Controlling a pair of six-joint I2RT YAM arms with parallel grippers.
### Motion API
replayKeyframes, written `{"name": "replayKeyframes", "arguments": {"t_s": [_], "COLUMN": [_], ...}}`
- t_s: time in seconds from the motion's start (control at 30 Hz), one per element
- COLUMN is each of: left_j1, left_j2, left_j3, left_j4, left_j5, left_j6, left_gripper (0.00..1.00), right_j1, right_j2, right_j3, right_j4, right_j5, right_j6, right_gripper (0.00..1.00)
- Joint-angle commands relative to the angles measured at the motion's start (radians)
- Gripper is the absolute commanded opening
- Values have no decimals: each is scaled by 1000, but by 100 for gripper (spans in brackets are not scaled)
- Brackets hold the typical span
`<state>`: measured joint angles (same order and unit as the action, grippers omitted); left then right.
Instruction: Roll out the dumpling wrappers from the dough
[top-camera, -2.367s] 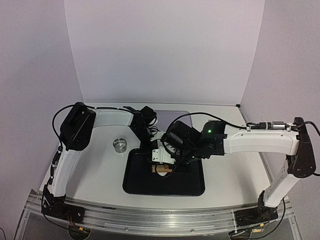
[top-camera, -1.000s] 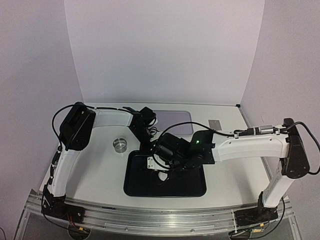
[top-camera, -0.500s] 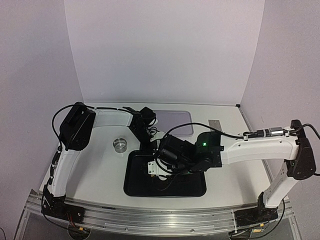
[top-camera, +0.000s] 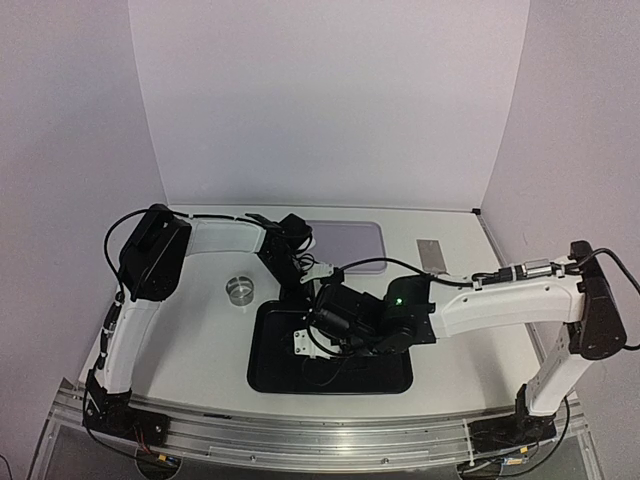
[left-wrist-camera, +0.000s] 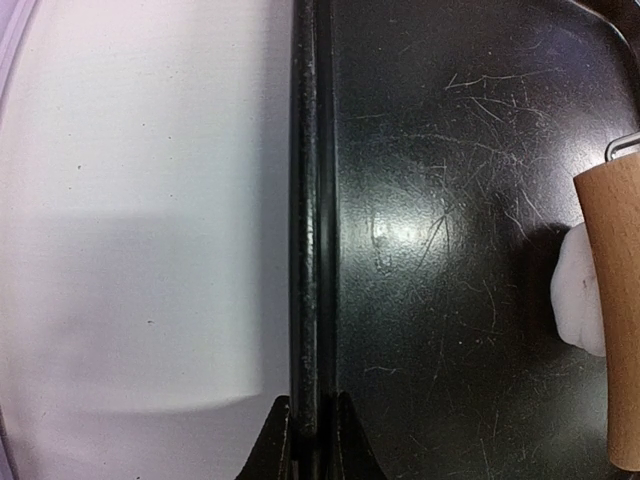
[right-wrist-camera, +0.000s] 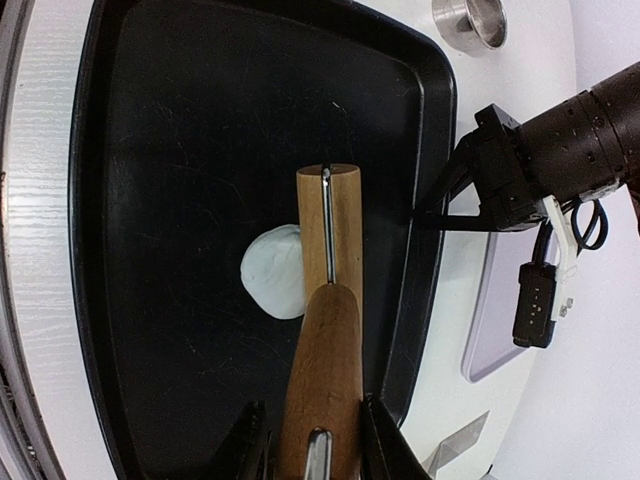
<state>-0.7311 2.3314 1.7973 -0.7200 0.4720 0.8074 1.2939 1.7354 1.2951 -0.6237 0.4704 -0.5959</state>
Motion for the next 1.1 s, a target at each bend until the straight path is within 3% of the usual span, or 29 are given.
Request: {"name": "replayKeyframes", "arguments": {"t_s": [0.0,0.33,0.6,0.87,1.07], "left_j1": [-7,-6,-7,-7,-7], "left_j2": [20,25,22,20,19], "left_j3": [-14,-8,-19,-19,-29], "left_j4": [60,66,71,77,85], "left_j5": [-135,-132,-150,-154,-160], "left_j6": [59,51,53,52,50], "left_gripper": [0,0,0,0,0], "right_j1": [25,26,109,97,158], "right_j2": [-7,76,-3,99,26], "right_j3": [-66,-33,-115,-40,-69], "right_j4": [-113,-114,-150,-143,-148], "right_j5": [-94,-89,-68,-40,13], "right_j6": [42,30,141,78,163], "right_gripper": [0,0,0,0,0]}}
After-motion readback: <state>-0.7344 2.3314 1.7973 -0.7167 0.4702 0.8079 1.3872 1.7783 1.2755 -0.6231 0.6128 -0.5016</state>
